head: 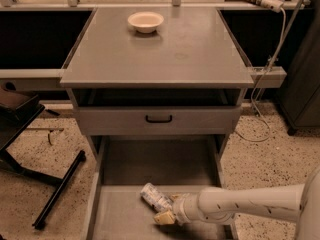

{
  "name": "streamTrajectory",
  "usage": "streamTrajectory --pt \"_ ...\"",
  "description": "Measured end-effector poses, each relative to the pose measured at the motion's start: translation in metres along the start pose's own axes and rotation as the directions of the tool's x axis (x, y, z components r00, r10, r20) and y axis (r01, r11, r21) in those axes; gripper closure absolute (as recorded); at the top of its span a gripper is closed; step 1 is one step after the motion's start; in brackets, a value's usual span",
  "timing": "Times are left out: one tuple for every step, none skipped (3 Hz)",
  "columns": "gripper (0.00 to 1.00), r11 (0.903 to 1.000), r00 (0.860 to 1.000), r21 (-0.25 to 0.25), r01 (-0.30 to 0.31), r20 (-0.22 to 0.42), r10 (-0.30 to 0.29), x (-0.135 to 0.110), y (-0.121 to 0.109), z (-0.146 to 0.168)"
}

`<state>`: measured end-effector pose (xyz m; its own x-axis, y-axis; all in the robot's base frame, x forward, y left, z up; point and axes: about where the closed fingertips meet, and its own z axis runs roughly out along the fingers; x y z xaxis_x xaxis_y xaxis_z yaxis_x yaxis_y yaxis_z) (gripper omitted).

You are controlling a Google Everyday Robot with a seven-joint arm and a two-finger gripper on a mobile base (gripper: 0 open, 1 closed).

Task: Pick blue plastic bottle from middle drawer and place on counter

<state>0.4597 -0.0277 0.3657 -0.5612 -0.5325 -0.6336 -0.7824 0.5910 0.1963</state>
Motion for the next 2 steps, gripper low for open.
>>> streamTrajectory --pt "0.61 1.0000 1.000 0.000 0.000 0.000 0.000 0.0000 0.0000 0.0000" --pt "0.84 1.0000 1.000 0.000 0.000 0.000 0.000 0.0000 0.0000 0.0000"
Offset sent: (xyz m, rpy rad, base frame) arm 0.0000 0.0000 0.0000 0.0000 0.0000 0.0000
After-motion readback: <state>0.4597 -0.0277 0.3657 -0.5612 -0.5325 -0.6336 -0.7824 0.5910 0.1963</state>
